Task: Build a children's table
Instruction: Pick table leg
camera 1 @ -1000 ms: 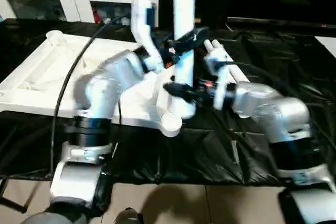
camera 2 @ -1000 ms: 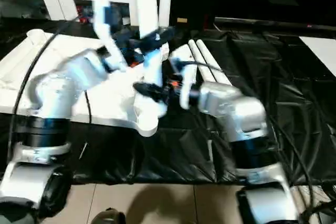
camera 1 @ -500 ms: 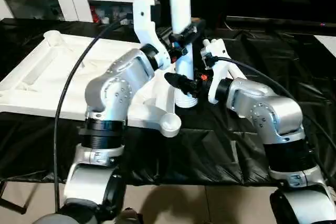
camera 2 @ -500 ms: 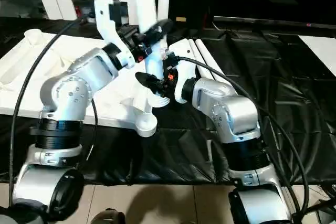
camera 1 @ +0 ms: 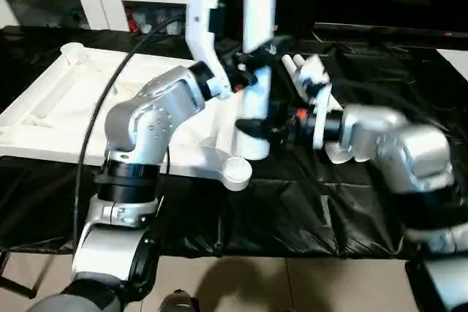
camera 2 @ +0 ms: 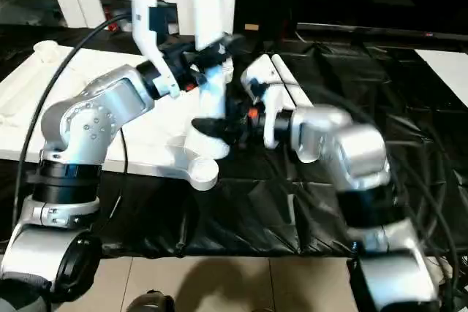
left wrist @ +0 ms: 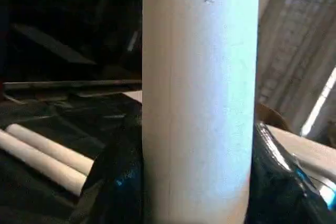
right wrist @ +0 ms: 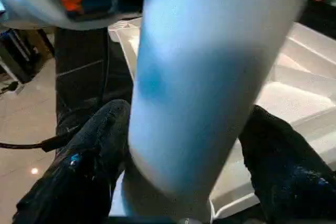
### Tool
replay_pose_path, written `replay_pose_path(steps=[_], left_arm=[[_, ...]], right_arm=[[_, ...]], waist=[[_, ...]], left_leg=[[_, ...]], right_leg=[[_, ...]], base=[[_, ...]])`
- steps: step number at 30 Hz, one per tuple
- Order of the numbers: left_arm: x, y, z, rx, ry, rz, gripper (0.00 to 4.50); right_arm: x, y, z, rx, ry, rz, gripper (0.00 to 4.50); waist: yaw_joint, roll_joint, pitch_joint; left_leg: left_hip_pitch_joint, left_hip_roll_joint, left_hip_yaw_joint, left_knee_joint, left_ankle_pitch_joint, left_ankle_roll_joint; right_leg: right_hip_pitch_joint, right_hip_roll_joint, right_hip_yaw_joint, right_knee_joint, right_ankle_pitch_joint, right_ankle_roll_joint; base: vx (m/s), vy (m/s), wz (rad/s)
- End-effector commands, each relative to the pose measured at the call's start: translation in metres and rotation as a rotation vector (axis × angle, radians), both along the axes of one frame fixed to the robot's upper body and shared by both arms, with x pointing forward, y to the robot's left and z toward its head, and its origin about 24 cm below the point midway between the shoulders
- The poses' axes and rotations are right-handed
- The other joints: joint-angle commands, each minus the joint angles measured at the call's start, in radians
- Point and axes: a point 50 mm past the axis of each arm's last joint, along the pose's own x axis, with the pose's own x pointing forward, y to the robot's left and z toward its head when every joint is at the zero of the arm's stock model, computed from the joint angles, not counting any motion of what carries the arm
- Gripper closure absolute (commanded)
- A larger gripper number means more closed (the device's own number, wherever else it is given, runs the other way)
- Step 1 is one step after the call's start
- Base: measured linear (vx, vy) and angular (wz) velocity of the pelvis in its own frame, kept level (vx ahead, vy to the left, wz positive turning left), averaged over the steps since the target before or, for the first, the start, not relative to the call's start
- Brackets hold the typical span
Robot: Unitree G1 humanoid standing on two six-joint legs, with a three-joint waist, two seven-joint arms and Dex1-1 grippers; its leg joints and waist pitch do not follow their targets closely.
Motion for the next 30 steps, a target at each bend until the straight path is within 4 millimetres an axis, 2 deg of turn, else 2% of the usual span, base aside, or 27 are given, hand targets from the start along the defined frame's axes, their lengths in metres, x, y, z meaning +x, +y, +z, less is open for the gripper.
replay_pose_path(steps=[1,6,7,9,11,13,21,27,28,30], left_arm=[[-0.005,-0.006,0.009,0.01,-0.038,-0.049,2.65],[-0.007,-0.009,0.009,0.012,-0.037,-0.077,2.65],[-0.007,-0.009,0.009,0.012,-0.037,-0.08,2.65],[-0.007,-0.009,0.01,0.005,-0.035,-0.083,2.65],[-0.006,-0.009,0.011,-0.004,-0.031,-0.085,2.65],[-0.006,-0.009,0.012,-0.006,-0.03,-0.085,2.65],[-0.007,-0.01,0.012,-0.027,-0.016,-0.104,2.65],[-0.005,-0.007,0.013,-0.013,-0.027,-0.075,2.65],[-0.005,-0.007,0.013,-0.023,-0.024,-0.081,2.09],[-0.005,-0.006,0.014,-0.026,-0.027,-0.094,1.95]], right_arm=[[0.002,-0.001,0.002,-0.005,0.011,0.015,1.06],[0.002,0.001,-0.001,-0.009,0.028,0.042,1.06],[0.002,0.001,-0.001,-0.01,0.031,0.045,1.23],[0.003,0.001,-0.002,-0.006,0.04,0.05,1.23],[0.003,0.001,-0.002,0.0,0.046,0.051,1.51],[0.003,0.001,-0.002,0.003,0.049,0.051,1.58],[0.002,0.001,-0.005,0.043,0.087,0.071,2.32],[0.002,0.001,-0.009,0.049,0.098,0.052,2.56],[0.002,0.001,-0.009,0.049,0.098,0.05,2.57],[0.002,0.001,-0.01,0.046,0.1,0.043,2.58]], waist=[[-0.003,-0.002,-0.085],[-0.003,-0.004,-0.087],[-0.003,-0.003,-0.087],[-0.003,-0.003,-0.087],[-0.003,-0.003,-0.087],[-0.003,-0.002,-0.087],[-0.003,0.0,-0.088],[-0.003,0.001,-0.088],[-0.003,0.001,-0.088],[-0.003,0.001,-0.088]], left_leg=[[0.028,0.031,-0.008,-0.064,-0.185,-0.034],[0.027,0.03,-0.008,-0.063,-0.174,-0.03],[0.028,0.031,-0.008,-0.063,-0.174,-0.03],[0.029,0.03,-0.008,-0.063,-0.18,-0.031],[0.028,0.03,-0.008,-0.063,-0.174,-0.029],[0.028,0.03,-0.008,-0.063,-0.178,-0.029],[0.029,0.031,-0.009,-0.063,-0.183,-0.028],[0.029,0.031,-0.009,-0.063,-0.185,-0.034],[0.029,0.031,-0.009,-0.063,-0.182,-0.033],[0.029,0.03,-0.009,-0.063,-0.182,-0.033]], right_leg=[[0.05,-0.062,0.04,-0.071,-0.189,-0.173],[0.053,-0.061,0.04,-0.069,-0.163,-0.183],[0.053,-0.062,0.04,-0.068,-0.164,-0.183],[0.052,-0.061,0.04,-0.069,-0.169,-0.184],[0.053,-0.061,0.04,-0.068,-0.162,-0.185],[0.052,-0.061,0.04,-0.069,-0.169,-0.186],[0.052,-0.06,0.039,-0.068,-0.16,-0.193],[0.053,-0.061,0.039,-0.069,-0.161,-0.19],[0.053,-0.06,0.039,-0.068,-0.158,-0.19],[0.053,-0.061,0.039,-0.068,-0.159,-0.19]], base=[[0.0,0.0,0.0],[0.0,0.0,0.0],[0.0,0.0,0.0],[0.0,0.0,0.0],[0.0,0.0,0.0],[0.0,0.0,0.0],[0.0,0.0,0.0],[0.0,0.0,0.0],[0.0,0.0,0.0],[0.0,0.0,0.0]])
